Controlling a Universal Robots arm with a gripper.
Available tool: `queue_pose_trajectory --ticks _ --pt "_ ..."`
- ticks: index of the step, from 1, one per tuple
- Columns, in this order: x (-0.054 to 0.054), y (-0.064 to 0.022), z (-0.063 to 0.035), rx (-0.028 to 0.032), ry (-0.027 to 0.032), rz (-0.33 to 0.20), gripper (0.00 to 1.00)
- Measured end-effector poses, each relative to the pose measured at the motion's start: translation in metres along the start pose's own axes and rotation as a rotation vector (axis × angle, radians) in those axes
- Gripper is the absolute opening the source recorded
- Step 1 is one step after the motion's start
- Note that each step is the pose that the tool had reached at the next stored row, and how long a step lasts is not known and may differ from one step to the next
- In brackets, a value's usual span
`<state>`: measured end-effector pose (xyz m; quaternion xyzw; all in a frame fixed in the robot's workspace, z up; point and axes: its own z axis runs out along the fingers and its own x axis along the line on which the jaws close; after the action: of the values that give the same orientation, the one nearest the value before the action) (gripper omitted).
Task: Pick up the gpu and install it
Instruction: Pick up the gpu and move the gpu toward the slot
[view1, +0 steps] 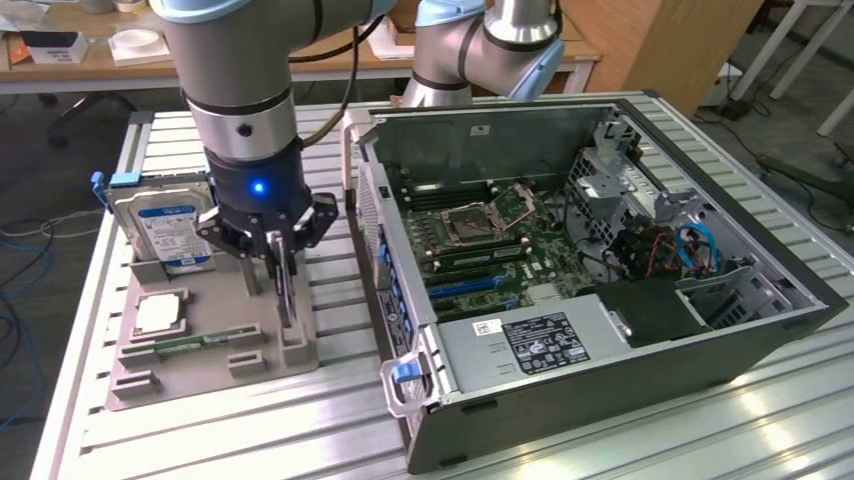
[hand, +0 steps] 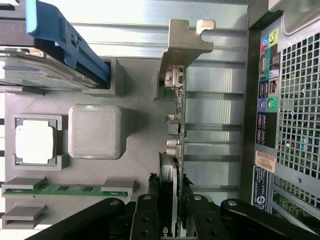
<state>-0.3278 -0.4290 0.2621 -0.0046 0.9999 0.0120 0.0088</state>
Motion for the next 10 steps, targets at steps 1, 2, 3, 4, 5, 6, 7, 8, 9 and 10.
queue_pose_trajectory --ticks 1,2,3,4,5,6,7,8,9,10 --pt "0.0000 0.0000 -0.0011 -0.0001 -0.0001 0.000 0.27" --pt "-0.0001 0.0001 -0.0020 -0.0001 -0.0001 0.000 0.27" --pt "-0.0001 0.0001 -0.0029 0.0000 0.0000 0.000 0.27" --pt "-0.0001 0.0001 -0.0037 -0.0001 -0.0001 0.000 0.27" --pt "-0.0001 0.0001 -0.0045 -0.0002 -0.0001 0.000 0.27" --pt "-0.0001 0.0001 -0.0057 -0.0003 -0.0001 0.000 0.27" --pt "-0.0001 0.0002 -0.0069 -0.0002 0.0000 0.000 0.27" --pt "-0.0002 0.0002 -0.0079 -0.0002 0.0000 0.000 0.27" --pt "-0.0002 0.0002 -0.0088 -0.0002 -0.0001 0.000 0.27" --pt "-0.0002 0.0002 -0.0098 -0.0003 -0.0001 0.000 0.27"
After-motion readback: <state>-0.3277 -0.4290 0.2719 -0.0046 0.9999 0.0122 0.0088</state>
